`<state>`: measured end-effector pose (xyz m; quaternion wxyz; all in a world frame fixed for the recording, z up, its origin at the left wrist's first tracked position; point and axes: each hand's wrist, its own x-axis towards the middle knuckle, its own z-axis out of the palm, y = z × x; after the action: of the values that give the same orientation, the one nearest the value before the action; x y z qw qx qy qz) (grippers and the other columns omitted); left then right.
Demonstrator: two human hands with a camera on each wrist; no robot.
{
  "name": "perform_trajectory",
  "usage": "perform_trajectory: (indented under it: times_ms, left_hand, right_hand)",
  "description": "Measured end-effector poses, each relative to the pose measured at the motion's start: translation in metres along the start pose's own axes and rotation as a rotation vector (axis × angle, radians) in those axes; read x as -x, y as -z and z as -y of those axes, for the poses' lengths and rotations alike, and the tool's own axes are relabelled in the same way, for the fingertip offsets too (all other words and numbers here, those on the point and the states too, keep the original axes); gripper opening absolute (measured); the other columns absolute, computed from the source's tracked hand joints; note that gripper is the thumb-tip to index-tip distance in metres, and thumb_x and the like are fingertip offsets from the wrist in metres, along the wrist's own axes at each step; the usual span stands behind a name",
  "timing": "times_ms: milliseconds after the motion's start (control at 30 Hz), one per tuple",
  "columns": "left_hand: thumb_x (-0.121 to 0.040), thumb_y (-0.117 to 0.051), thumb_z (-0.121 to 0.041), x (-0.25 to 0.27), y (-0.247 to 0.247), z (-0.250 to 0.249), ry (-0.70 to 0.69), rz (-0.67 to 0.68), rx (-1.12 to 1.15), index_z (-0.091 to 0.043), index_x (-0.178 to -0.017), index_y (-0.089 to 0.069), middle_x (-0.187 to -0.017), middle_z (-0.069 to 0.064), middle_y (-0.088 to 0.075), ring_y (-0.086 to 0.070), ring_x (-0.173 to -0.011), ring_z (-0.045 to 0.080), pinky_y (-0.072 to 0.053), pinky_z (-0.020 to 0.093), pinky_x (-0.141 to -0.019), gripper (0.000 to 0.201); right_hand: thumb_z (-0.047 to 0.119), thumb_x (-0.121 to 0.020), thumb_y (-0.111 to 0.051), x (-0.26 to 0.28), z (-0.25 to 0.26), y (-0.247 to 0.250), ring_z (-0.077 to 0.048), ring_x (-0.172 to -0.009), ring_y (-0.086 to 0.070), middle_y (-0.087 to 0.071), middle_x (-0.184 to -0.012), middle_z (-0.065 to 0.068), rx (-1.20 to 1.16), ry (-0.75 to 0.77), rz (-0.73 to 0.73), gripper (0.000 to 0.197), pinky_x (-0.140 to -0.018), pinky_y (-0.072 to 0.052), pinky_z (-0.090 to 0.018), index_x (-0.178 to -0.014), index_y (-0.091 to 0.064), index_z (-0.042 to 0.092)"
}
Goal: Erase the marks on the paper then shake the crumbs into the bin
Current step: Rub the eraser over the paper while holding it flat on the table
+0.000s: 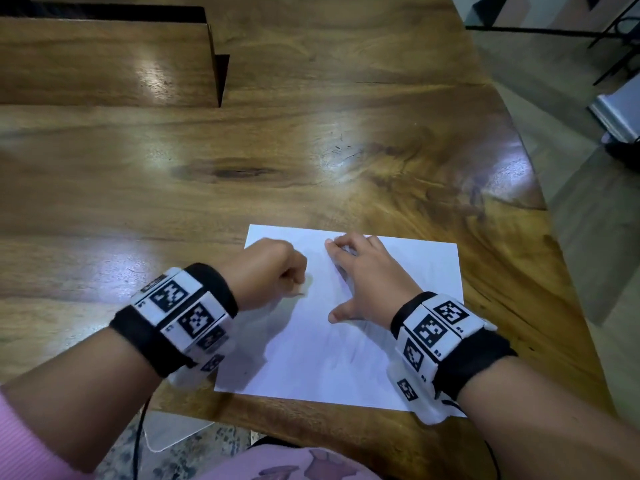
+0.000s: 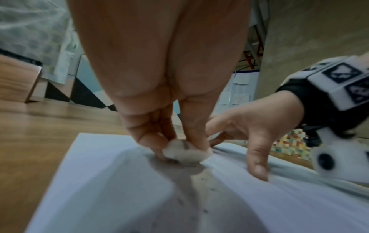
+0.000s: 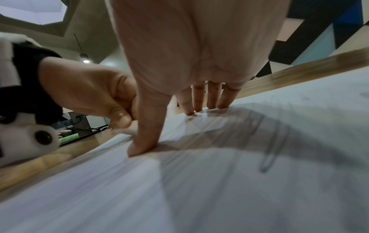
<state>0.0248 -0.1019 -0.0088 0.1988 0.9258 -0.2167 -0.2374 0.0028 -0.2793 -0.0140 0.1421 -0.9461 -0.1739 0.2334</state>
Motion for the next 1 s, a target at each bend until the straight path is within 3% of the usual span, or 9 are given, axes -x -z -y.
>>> perform_trajectory:
  times_ms: [167, 333, 400, 500, 533, 667, 800, 867, 1000]
  left_hand:
    - [-0.075, -0.067, -0.009, -0.023, 0.002, -0.002, 0.057, -0.265, 0.048, -0.006, -0.080, -0.063, -0.080, 0.002, -0.048, -0.052, -0.077, 0.026, -0.039, 0.029, -0.067, 0.007]
    - [-0.076, -0.064, -0.011, 0.001, -0.004, -0.006, -0.041, 0.053, -0.032, -0.012, -0.075, -0.063, -0.073, -0.002, -0.051, -0.047, -0.072, 0.017, -0.035, 0.020, -0.060, 0.002]
    - [-0.077, -0.064, -0.010, -0.006, 0.001, -0.005, -0.017, -0.033, -0.016, -0.010, -0.079, -0.065, -0.074, -0.003, -0.049, -0.049, -0.074, 0.018, -0.030, 0.016, -0.055, 0.002]
    - [-0.076, -0.066, -0.009, -0.026, 0.006, -0.002, 0.071, -0.216, 0.011, -0.007, -0.084, -0.063, -0.082, 0.001, -0.048, -0.052, -0.080, 0.026, -0.039, 0.027, -0.070, 0.009]
    - [-0.076, -0.066, -0.010, -0.026, 0.005, -0.002, 0.078, -0.211, 0.013, -0.007, -0.084, -0.062, -0.083, 0.002, -0.048, -0.052, -0.081, 0.027, -0.042, 0.031, -0.072, 0.009]
    - [-0.076, -0.065, -0.012, -0.001, -0.007, -0.004, -0.011, -0.015, -0.018, -0.010, -0.074, -0.061, -0.075, 0.000, -0.052, -0.051, -0.075, 0.023, -0.035, 0.026, -0.065, 0.005]
    - [-0.078, -0.065, -0.011, -0.021, 0.002, -0.008, 0.008, -0.143, 0.008, -0.007, -0.084, -0.064, -0.083, 0.008, -0.057, -0.052, -0.078, 0.024, -0.039, 0.029, -0.069, 0.008]
    - [-0.079, -0.064, -0.011, -0.031, 0.004, -0.015, 0.027, -0.174, -0.002, -0.005, -0.089, -0.063, -0.085, 0.006, -0.052, -0.047, -0.078, 0.021, -0.033, 0.026, -0.066, 0.011]
    - [-0.076, -0.059, -0.006, -0.002, -0.016, -0.019, -0.084, -0.030, -0.036, -0.009, -0.073, -0.061, -0.074, 0.001, -0.048, -0.049, -0.074, 0.022, -0.033, 0.028, -0.064, 0.005]
  right_hand:
    - [0.042, -0.064, -0.082, 0.002, 0.001, 0.000, -0.016, -0.129, -0.023, -0.025, -0.145, 0.007, -0.042, 0.000, -0.022, 0.103, -0.104, -0.025, -0.021, -0.147, -0.025, 0.018]
    - [0.042, -0.065, -0.082, 0.003, 0.000, 0.000, -0.016, -0.131, -0.021, -0.024, -0.147, 0.007, -0.055, -0.001, -0.021, 0.106, -0.107, -0.024, -0.021, -0.149, -0.021, 0.018]
    - [0.042, -0.065, -0.081, 0.003, 0.001, 0.000, -0.016, -0.131, -0.021, -0.024, -0.147, 0.007, -0.045, -0.003, -0.013, 0.106, -0.107, -0.024, -0.022, -0.149, -0.021, 0.018]
    - [0.039, -0.066, -0.081, 0.002, -0.001, 0.003, -0.016, -0.132, -0.021, -0.024, -0.147, 0.007, -0.030, 0.002, 0.012, 0.103, -0.108, -0.026, -0.024, -0.149, -0.022, 0.018]
    - [0.037, -0.067, -0.082, 0.002, -0.002, 0.005, -0.016, -0.133, -0.021, -0.024, -0.148, 0.007, -0.037, 0.003, 0.020, 0.103, -0.109, -0.026, -0.023, -0.149, -0.023, 0.018]
    - [0.031, -0.067, -0.083, 0.003, -0.004, 0.005, -0.015, -0.135, -0.019, -0.022, -0.151, 0.007, -0.078, -0.001, 0.013, 0.103, -0.109, -0.020, -0.019, -0.149, -0.023, 0.016]
    - [0.031, -0.066, -0.083, 0.003, -0.004, 0.004, -0.017, -0.134, -0.020, -0.024, -0.150, 0.006, -0.066, 0.001, 0.012, 0.102, -0.109, -0.023, -0.022, -0.148, -0.024, 0.016]
    - [0.029, -0.065, -0.084, 0.002, -0.004, 0.004, -0.017, -0.133, -0.022, -0.025, -0.149, 0.006, -0.082, -0.002, 0.001, 0.101, -0.109, -0.024, -0.023, -0.148, -0.026, 0.015]
    - [0.027, -0.065, -0.085, 0.001, -0.005, 0.003, -0.015, -0.135, -0.019, -0.024, -0.150, 0.008, -0.101, -0.006, -0.003, 0.103, -0.108, -0.021, -0.020, -0.148, -0.026, 0.015]
